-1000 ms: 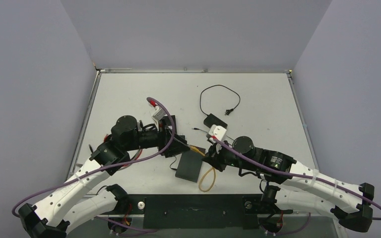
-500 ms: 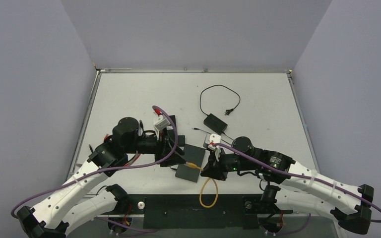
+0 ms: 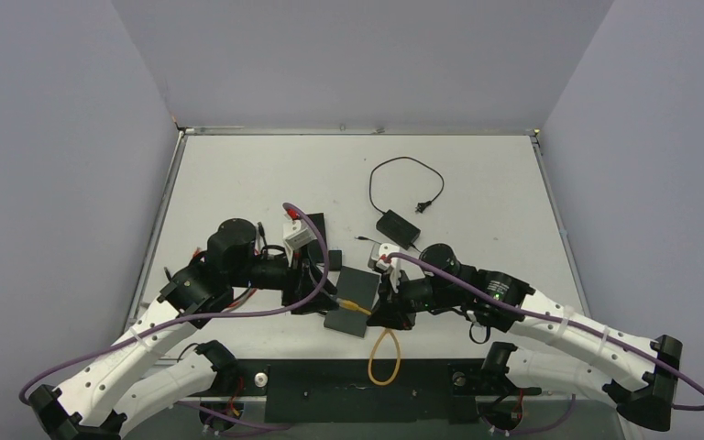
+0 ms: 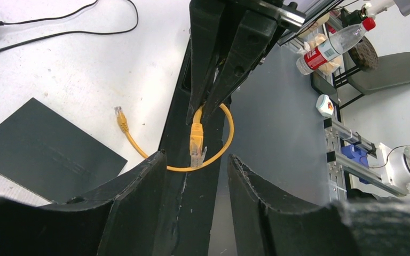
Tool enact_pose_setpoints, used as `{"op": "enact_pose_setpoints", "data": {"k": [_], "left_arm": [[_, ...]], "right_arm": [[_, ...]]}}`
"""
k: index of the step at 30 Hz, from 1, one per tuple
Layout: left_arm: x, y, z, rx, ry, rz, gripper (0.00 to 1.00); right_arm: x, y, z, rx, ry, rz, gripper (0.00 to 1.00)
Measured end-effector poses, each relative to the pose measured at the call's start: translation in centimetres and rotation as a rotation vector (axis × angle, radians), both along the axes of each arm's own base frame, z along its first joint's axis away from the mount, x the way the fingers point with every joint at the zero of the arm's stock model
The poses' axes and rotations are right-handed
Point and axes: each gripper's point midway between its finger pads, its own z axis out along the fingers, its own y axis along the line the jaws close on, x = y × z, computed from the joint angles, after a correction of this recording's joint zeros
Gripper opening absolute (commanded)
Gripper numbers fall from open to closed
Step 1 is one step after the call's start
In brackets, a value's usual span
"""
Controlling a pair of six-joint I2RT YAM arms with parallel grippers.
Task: Insert the plug into the switch port
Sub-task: Pick up the connector from the center of the board.
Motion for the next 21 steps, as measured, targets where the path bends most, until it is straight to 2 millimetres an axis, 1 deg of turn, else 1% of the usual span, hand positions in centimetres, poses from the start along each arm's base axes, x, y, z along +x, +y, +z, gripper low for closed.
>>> {"op": "enact_pose_setpoints", "data": {"k": [9,17,21], "left_arm": [[-0.06,0.11,-0.34,0.013,-0.003,-0.004,0.41],[-0.06,0.13,-0.38,0.014,-0.008,-0.006,0.34],[-0.05,0.14,-0.38,0.014,-0.011,-0.007,0.28]], "right_arm": [[-0.03,0.31,0.1,0.007,0.023,0.007,0.0],[0.13,0.58,0.3,0.019,0.033,0.0,0.0],[0.21,0.79,0.39,0.024,0.035,-0.001,0.0]]}}
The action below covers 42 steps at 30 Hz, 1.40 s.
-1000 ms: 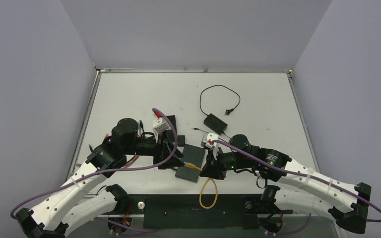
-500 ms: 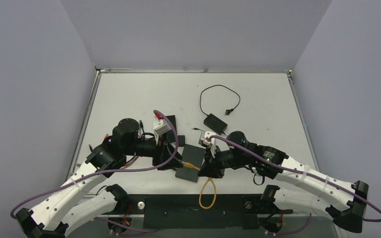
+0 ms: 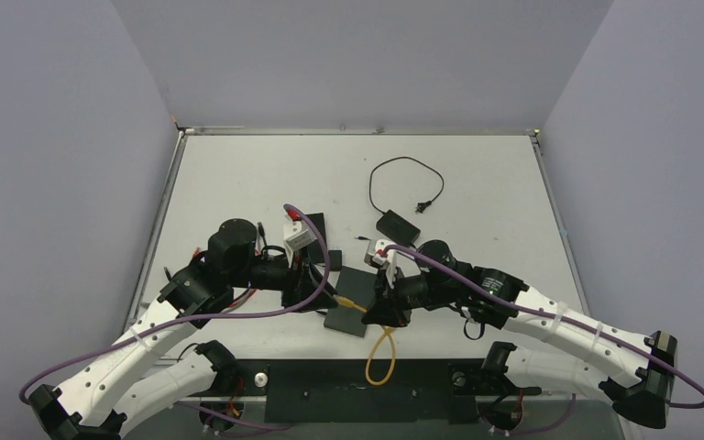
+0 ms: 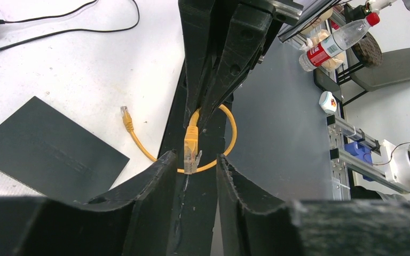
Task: Insert the plug into the switch port
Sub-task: Pick up the connector from the center of the board.
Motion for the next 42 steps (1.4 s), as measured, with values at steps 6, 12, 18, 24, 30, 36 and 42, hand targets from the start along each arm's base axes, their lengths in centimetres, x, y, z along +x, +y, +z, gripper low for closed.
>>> {"op": "enact_pose_setpoints", "data": {"k": [6,12,18,24,30,36,42], "left_arm": [[0.0,0.0,0.0,0.001,-0.006,-0.002,0.09],[0.0,0.1,-0.1,0.005,-0.009,-0.003,0.0],[0.2,0.0,-0.3,0.009,-0.008,0.005,0.0],[1.1,-0.3,-1.2,0.041,0.041,0.052,0.0],[2.4,-0.5,-2.7,0.082,0.119,0.137,0.0],[3.8,-1.4,-3.9,0.106,0.217,0.204,0.0],[4.7,-1.4,-5.3,0.113,0.308,0.256,0.0]], "right_arm": [[0.2,0.3,-0.3,-0.008,0.006,-0.001,0.0],[0.1,0.3,-0.2,-0.008,0.007,0.002,0.0],[0.3,0.2,-0.3,-0.01,0.001,-0.004,0.16],[1.9,-0.5,-0.1,-0.026,-0.094,-0.076,0.36],[3.3,-1.8,1.8,0.008,-0.231,-0.144,0.45],[3.9,-1.2,2.6,0.017,-0.381,-0.174,0.47],[2.9,-0.1,0.6,0.029,-0.582,-0.106,0.46]]}}
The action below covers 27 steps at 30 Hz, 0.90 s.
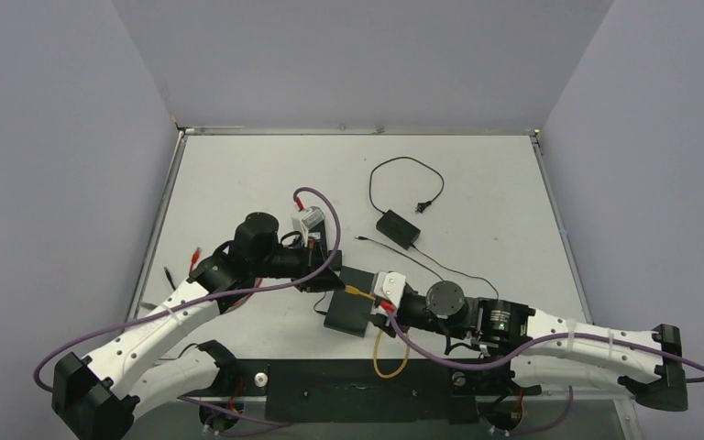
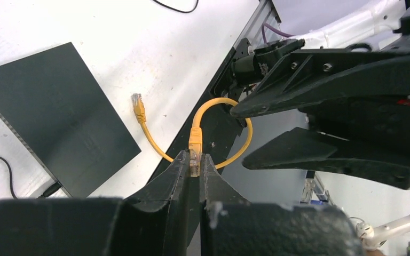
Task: Insert the plug into the switch port
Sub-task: Pick up the connector from the center of the board.
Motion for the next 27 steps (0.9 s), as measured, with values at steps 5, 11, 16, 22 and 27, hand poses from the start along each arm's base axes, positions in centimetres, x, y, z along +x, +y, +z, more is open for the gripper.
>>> {"op": "enact_pose_setpoints", "data": {"k": [5,11,16,22,27], "left_arm": [[0.6,0.5,-0.4,-0.025,0.054,0.031,0.0],[0.3,1.0,-0.7,-0.048,0.105,0.026,0.0],[-0.1,0.9,-0.1,-0.077,0.114,-0.001,0.0],[-0.6,0.7,0.2,-0.098,0.121,-0.03,0.0],[-0.8,0.7,0.4,-0.105,0.122,-0.04,0.0]], "right_arm": [[1.0,-0.5,-1.9,-0.026,-0.127,-0.002,0.46],[1.6,0.0,-1.7,-0.001,-0.219,0.002,0.46],[2.0,0.7,-1.0,0.025,-0.262,0.006,0.45],[2.3,1.7,-1.0,0.031,-0.284,0.016,0.4],[2.3,2.2,-1.2,0.028,-0.288,0.028,0.34]]}}
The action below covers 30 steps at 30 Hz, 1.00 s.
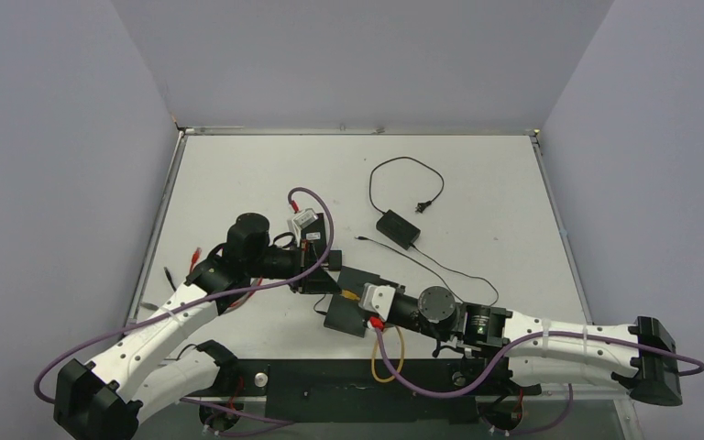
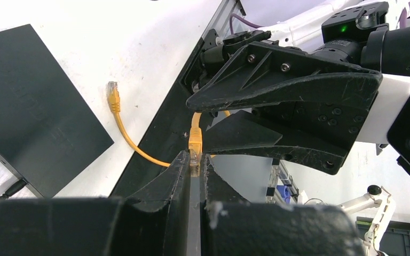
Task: Insert the plug into the switch port
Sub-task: Pick up the connector from the center of the board.
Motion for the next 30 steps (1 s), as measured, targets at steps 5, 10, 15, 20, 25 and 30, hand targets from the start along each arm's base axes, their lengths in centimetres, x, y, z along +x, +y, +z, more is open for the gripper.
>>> {"op": "enact_pose_setpoints", "data": {"k": [5,10,15,20,25,30], "left_arm": [[-0.1,0.0,0.1,-0.008,-0.001,-0.005,0.0],[0.0,-0.1,0.2,-0.021,0.0,-0.004,0.0],[0.0,-0.1,0.0,-0.021,0.009,0.0,0.0],[0.1,0.0,0.1,-0.023,0.016,0.008,0.16],[1.2,0.7,0.1,-0.027,0.013,0.071,0.35],[3.6,2.5,1.4,-0.036,-0.076,0.224,0.41]], "right_arm": [[0.0,0.2,-0.1,0.001,-0.002,0.007,0.23],[-0.1,0.5,-0.3,-0.004,0.001,0.015,0.11],[-0.1,0.5,-0.4,-0.009,0.003,0.014,0.0],[-0.1,0.5,-0.4,-0.009,0.003,0.014,0.0],[0.0,0.1,0.2,0.011,0.0,0.002,0.0],[-0.5,-1.2,2.0,0.054,0.0,-0.008,0.0]]}}
